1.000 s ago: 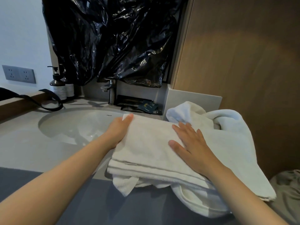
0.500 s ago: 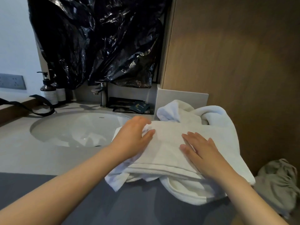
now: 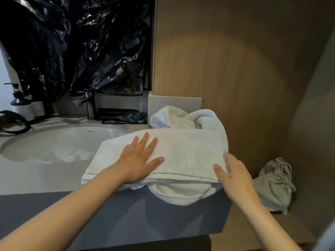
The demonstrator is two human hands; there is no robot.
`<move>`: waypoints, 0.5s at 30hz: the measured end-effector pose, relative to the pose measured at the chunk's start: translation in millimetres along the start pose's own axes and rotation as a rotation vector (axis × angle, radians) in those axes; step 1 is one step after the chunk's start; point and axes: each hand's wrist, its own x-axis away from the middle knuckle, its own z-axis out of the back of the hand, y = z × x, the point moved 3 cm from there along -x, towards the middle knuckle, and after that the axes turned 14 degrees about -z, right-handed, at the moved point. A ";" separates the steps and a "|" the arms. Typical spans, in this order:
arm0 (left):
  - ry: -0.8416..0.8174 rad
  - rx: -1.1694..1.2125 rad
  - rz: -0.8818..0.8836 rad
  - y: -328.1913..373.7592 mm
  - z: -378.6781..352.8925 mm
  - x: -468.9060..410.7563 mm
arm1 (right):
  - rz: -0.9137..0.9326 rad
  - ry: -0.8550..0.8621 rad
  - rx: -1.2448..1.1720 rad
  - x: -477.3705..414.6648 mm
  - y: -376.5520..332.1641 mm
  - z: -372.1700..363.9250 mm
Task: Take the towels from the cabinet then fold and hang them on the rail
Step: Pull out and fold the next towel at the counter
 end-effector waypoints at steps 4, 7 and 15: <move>0.007 0.011 -0.008 7.1 2.3 10.2 | -0.152 -0.016 -0.187 2.1 8.8 8.0; -0.001 0.024 -0.008 17.3 9.7 14.3 | -0.197 -0.085 -0.290 4.1 13.8 10.6; 0.115 0.022 -0.171 54.8 35.9 -32.5 | -0.051 -0.076 -0.104 17.8 4.9 5.2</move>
